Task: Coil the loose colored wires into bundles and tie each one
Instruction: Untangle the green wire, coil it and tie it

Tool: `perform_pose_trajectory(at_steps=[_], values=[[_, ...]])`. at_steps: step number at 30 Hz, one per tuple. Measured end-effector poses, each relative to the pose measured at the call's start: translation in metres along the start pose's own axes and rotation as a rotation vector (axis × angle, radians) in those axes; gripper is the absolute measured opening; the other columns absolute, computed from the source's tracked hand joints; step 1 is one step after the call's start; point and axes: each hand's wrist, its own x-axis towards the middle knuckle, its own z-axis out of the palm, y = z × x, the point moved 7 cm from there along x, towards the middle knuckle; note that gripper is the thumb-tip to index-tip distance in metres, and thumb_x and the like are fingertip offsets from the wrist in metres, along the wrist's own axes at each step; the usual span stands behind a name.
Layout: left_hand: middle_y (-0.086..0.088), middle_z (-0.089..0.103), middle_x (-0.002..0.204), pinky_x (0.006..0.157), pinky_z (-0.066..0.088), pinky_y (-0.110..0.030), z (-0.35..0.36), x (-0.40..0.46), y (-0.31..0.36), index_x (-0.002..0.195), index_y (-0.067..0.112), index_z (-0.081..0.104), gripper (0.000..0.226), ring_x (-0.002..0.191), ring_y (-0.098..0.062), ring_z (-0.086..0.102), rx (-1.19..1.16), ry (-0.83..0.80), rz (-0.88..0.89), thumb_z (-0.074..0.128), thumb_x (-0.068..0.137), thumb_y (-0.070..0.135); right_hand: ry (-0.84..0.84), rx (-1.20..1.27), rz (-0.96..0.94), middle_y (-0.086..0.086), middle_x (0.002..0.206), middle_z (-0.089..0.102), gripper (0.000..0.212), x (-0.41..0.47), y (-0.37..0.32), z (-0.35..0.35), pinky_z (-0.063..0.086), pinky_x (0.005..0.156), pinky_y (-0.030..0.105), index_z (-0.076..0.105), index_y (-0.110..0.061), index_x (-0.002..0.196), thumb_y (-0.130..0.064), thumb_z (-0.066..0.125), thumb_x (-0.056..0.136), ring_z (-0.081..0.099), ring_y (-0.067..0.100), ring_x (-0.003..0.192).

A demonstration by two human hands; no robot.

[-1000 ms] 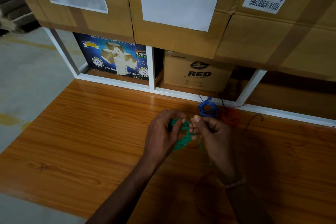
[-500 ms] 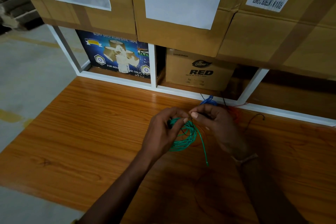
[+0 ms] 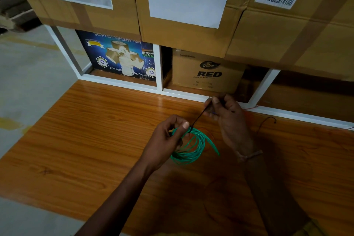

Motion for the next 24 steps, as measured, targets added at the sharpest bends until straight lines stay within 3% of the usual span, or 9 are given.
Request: perform_pose_trajectory(at_steps=[2,6,10,14,16,20,24], values=[[-0.021,0.064,0.092,0.053,0.040,-0.026,0.001,0.001,-0.002,0.104,0.014,0.064,0.015,0.055,-0.011,0.050,0.014,-0.009,0.014,0.065,0.105,0.029,0.005,0.046,0.025,0.009,0.087,0.067,0.010,0.004,0.001,0.004,0.061,0.078,0.035,0.055,-0.005,0.111,-0.010,0.047,0.107,0.068,0.022,0.083],[-0.013,0.060,0.094,0.057,0.042,-0.028,0.003,0.004,-0.008,0.104,0.016,0.065,0.006,0.059,-0.007,0.052,0.053,-0.026,0.033,0.070,0.102,0.020,0.057,0.039,0.065,0.009,0.079,0.062,0.010,0.012,0.008,0.011,0.063,0.070,0.039,0.054,-0.005,0.101,-0.008,0.047,0.107,0.067,0.019,0.069],[-0.011,0.061,0.096,0.067,0.040,-0.024,-0.002,0.012,-0.017,0.095,0.014,0.060,0.011,0.065,0.002,0.051,0.160,-0.023,0.054,0.068,0.103,0.018,0.100,-0.022,0.007,0.008,0.077,0.056,0.008,0.023,0.007,0.015,0.060,0.059,0.031,0.052,-0.004,0.102,-0.003,0.046,0.107,0.061,0.014,0.061],[-0.013,0.064,0.094,0.062,0.042,-0.024,-0.010,0.023,-0.021,0.095,0.011,0.061,0.011,0.062,-0.001,0.051,0.158,-0.016,0.034,0.068,0.102,0.016,0.128,-0.028,0.003,0.012,0.079,0.058,0.005,0.035,0.011,0.018,0.055,0.054,0.026,0.053,-0.004,0.103,-0.003,0.048,0.106,0.061,0.023,0.061],[-0.017,0.060,0.086,0.054,0.040,-0.024,-0.018,0.030,-0.027,0.097,0.005,0.062,0.011,0.056,-0.006,0.047,0.070,0.009,-0.002,0.069,0.101,0.013,0.115,-0.078,0.054,0.010,0.084,0.067,0.008,0.039,0.017,0.018,0.058,0.061,0.029,0.055,-0.003,0.106,-0.009,0.052,0.106,0.068,0.021,0.067],[-0.001,0.055,0.067,0.045,0.033,-0.022,-0.030,0.039,-0.047,0.102,-0.006,0.059,0.018,0.045,-0.009,0.040,-0.106,0.078,-0.087,0.068,0.100,0.008,-0.071,-0.327,0.199,0.002,0.110,0.075,0.021,0.024,0.051,0.014,0.056,0.092,0.035,0.063,-0.019,0.113,-0.036,0.056,0.104,0.072,0.016,0.104],[-0.011,0.070,0.084,0.041,0.030,-0.019,-0.037,0.060,-0.071,0.107,-0.001,0.062,0.013,0.042,-0.007,0.040,-0.286,0.171,-0.200,0.067,0.100,0.008,-0.181,-0.416,0.204,0.001,0.118,0.066,0.005,0.006,0.092,0.018,0.061,0.086,0.038,0.060,-0.032,0.108,-0.030,0.058,0.104,0.067,0.023,0.112]])
